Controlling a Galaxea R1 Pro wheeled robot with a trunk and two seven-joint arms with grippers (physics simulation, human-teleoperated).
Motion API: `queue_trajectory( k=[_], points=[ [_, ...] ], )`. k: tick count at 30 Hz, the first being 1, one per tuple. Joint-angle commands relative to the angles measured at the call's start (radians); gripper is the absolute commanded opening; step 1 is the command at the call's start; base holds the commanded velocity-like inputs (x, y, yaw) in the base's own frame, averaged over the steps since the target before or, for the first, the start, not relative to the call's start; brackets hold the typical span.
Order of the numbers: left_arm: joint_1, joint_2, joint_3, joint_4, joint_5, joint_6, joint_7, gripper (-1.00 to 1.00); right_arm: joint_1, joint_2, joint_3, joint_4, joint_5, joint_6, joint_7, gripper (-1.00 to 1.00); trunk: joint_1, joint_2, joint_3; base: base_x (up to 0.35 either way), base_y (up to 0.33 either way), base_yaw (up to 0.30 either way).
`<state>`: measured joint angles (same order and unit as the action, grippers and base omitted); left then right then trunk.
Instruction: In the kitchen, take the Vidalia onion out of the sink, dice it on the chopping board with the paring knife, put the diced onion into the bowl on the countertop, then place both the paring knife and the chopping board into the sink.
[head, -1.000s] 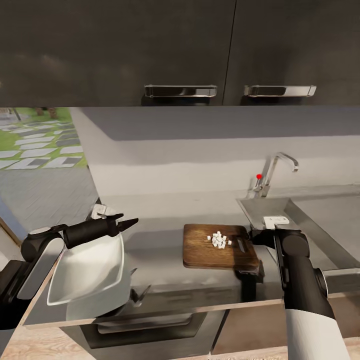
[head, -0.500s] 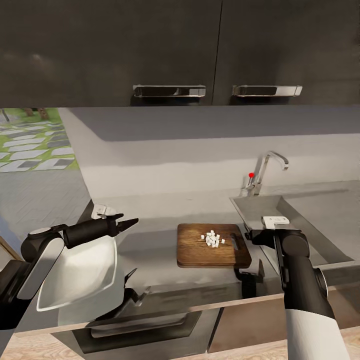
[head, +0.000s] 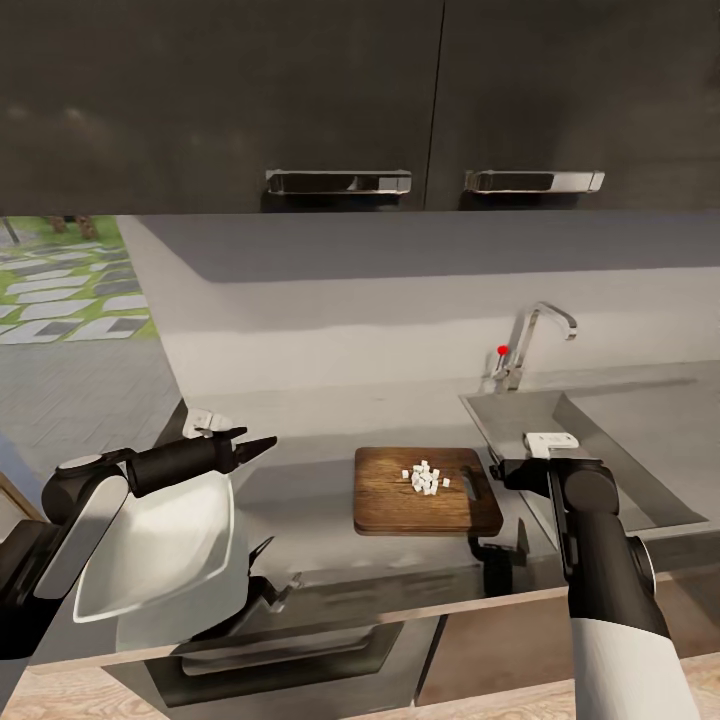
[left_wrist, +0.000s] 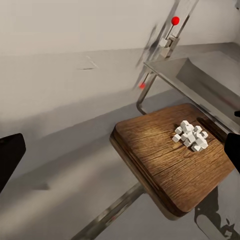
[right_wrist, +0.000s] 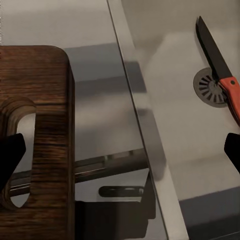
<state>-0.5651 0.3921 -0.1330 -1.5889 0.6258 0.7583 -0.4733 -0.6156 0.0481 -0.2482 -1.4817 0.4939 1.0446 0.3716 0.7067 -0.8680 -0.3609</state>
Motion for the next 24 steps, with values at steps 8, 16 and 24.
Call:
queue_trajectory(
  k=[8,16,24],
  points=[
    [-0.001,0.001,0.000,0.000,0.005,0.006,0.000,1.00,-0.001,0.001,-0.002,-0.001,0.009,0.003,0.010,1.00,0.000,-0.001,-0.001,0.000,0.000,0.000],
    [-0.001,0.001,0.000,0.000,0.005,0.006,0.000,1.00,-0.001,0.001,-0.001,-0.001,0.009,0.003,0.010,1.00,0.000,-0.001,-0.001,0.000,0.000,0.000],
    [-0.001,0.001,0.000,0.000,0.005,0.006,0.001,1.00,-0.001,0.001,0.000,-0.001,0.009,0.003,0.010,1.00,0.000,-0.001,-0.004,0.001,0.000,0.000]
  ],
)
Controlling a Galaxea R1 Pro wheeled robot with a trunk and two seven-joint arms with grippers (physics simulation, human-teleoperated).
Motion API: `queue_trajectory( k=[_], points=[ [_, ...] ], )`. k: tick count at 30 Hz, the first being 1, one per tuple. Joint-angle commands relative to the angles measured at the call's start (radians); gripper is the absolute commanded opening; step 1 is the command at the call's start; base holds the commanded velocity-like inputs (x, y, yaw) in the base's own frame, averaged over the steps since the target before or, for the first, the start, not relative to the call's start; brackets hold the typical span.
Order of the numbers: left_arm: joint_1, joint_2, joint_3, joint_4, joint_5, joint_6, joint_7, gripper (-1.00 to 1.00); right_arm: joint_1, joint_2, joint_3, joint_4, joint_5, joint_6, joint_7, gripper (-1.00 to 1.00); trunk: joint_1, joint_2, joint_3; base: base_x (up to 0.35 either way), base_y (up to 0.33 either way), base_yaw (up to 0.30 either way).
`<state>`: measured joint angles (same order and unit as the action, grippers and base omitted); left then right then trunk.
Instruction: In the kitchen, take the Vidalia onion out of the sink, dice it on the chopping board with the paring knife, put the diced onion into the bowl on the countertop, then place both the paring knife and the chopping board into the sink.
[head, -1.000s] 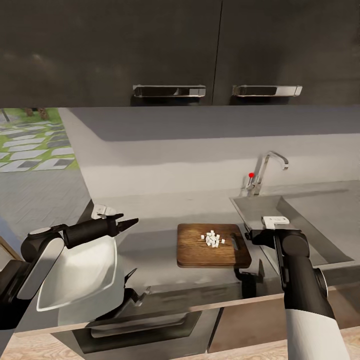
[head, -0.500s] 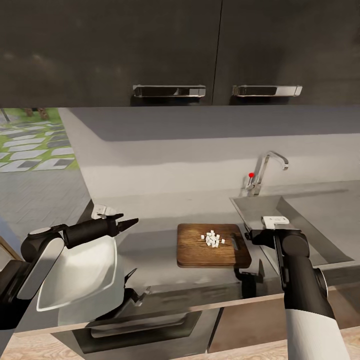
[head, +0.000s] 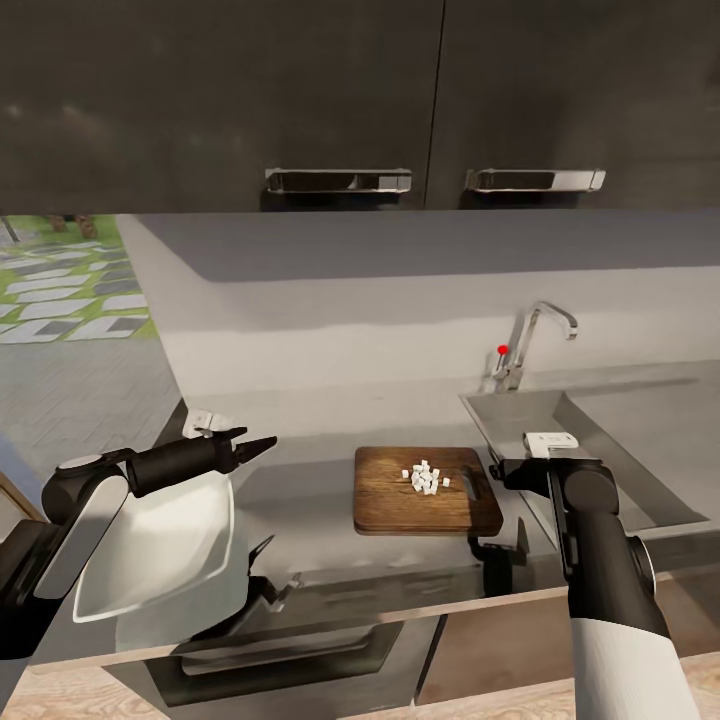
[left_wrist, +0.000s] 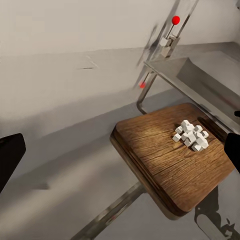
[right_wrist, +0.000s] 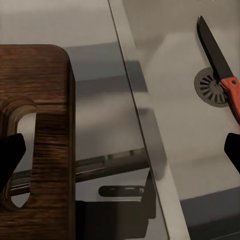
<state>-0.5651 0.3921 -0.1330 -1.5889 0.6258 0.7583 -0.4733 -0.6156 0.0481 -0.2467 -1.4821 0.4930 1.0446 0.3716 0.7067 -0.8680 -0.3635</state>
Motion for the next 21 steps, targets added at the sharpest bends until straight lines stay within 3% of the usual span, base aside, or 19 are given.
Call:
queue_trajectory(
  k=[1,21],
  points=[
    [-0.001,0.001,0.000,0.000,0.005,0.006,0.000,1.00,-0.001,0.001,-0.002,-0.001,0.010,0.003,0.010,1.00,0.000,-0.001,-0.001,0.048,0.000,0.000],
    [-0.001,0.001,0.000,0.000,0.005,0.004,-0.001,1.00,-0.001,0.001,-0.002,-0.001,0.010,0.003,0.010,1.00,0.000,-0.001,-0.002,0.032,0.005,0.000]
  ],
)
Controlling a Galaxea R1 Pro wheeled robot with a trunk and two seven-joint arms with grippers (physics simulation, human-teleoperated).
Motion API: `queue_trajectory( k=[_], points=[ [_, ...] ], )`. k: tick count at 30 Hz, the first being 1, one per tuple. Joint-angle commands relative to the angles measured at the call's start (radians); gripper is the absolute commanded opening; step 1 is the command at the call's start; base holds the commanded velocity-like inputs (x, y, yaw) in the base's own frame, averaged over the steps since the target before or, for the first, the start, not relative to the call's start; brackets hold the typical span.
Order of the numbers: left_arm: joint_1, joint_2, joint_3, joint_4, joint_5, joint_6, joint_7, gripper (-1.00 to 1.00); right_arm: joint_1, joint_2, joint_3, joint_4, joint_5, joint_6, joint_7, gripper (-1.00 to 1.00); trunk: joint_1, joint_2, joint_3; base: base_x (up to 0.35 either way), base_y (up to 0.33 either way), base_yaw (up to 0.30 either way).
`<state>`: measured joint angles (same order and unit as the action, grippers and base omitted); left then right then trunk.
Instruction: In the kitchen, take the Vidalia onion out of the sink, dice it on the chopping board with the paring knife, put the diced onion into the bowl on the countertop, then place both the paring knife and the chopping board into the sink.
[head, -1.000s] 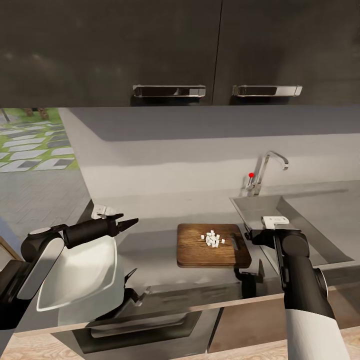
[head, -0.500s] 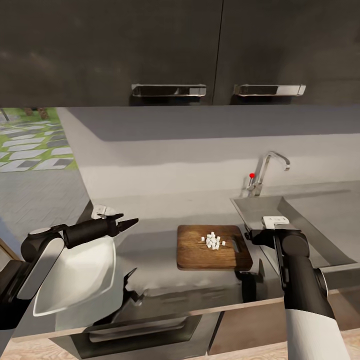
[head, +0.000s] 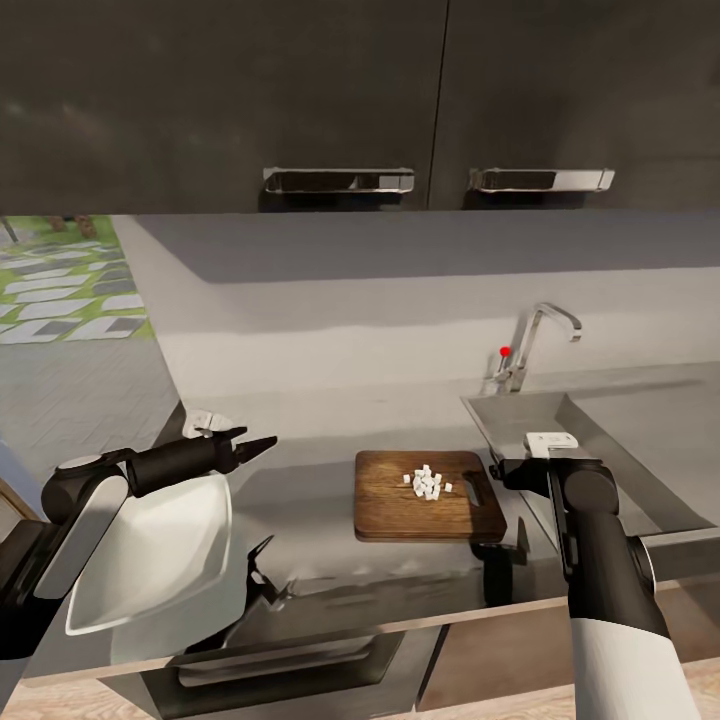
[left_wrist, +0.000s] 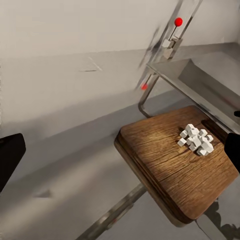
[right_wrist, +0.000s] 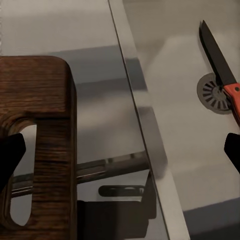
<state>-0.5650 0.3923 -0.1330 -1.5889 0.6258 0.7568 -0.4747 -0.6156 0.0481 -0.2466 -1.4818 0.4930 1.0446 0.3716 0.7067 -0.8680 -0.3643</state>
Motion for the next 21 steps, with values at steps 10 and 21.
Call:
queue_trajectory(
  k=[10,21],
  points=[
    [-0.001,0.002,0.002,0.000,0.005,-0.014,-0.007,1.00,-0.001,0.001,-0.002,-0.001,0.010,0.003,0.010,1.00,0.000,-0.001,-0.006,0.000,0.001,0.000],
    [-0.001,0.003,0.091,0.001,0.009,0.001,-0.051,1.00,-0.001,0.001,-0.002,-0.001,0.010,0.003,0.010,1.00,0.000,-0.001,-0.007,0.000,0.000,0.000]
  ],
)
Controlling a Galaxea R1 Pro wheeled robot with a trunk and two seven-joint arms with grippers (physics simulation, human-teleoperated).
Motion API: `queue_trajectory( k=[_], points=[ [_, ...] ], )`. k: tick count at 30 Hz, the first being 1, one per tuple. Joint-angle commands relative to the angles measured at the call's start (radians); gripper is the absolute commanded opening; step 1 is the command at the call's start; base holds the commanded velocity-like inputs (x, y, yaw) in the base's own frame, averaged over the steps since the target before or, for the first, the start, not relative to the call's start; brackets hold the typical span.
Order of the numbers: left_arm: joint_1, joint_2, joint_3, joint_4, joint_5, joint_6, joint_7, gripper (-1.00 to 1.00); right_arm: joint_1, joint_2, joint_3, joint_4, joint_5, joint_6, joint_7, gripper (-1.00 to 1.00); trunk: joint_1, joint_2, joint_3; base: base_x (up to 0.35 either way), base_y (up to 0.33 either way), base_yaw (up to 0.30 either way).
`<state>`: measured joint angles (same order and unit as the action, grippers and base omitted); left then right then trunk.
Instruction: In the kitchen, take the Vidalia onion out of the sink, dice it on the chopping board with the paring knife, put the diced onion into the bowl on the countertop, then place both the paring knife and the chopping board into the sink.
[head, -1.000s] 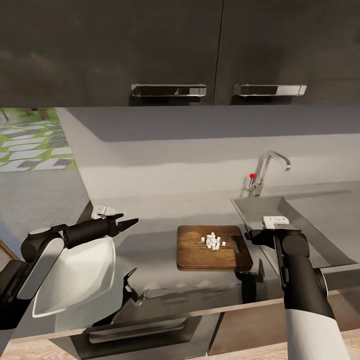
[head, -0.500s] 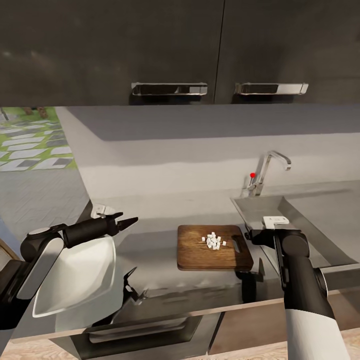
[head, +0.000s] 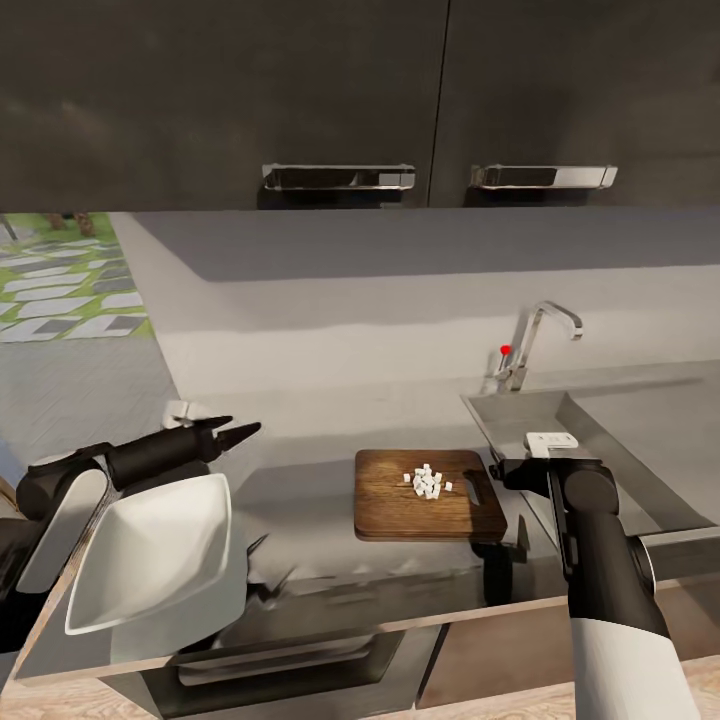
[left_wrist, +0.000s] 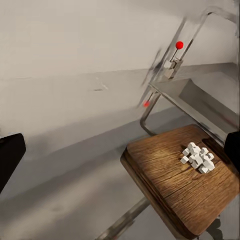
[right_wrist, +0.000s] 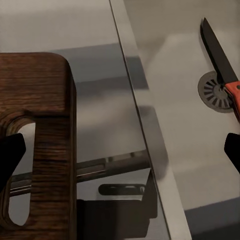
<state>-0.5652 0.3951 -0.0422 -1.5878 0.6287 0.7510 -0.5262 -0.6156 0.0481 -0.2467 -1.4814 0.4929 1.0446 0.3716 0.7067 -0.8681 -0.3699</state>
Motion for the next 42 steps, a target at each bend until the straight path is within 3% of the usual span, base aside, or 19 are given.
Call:
queue_trajectory(
  k=[1,11,42],
  points=[
    [-0.001,0.001,0.006,0.000,0.006,0.012,-0.007,1.00,-0.001,0.001,-0.002,-0.001,0.010,0.003,0.010,1.00,0.000,-0.001,-0.001,0.000,0.000,0.000],
    [-0.001,-0.002,0.029,0.000,0.007,0.089,-0.051,1.00,-0.001,0.001,-0.002,-0.001,0.010,0.003,0.010,1.00,0.000,-0.001,-0.001,0.000,0.000,0.000],
    [-0.001,-0.004,0.035,0.001,0.006,0.087,-0.067,1.00,-0.001,0.001,-0.002,-0.002,0.010,0.003,0.010,1.00,0.000,-0.001,-0.001,-0.038,0.034,0.000]
  ],
)
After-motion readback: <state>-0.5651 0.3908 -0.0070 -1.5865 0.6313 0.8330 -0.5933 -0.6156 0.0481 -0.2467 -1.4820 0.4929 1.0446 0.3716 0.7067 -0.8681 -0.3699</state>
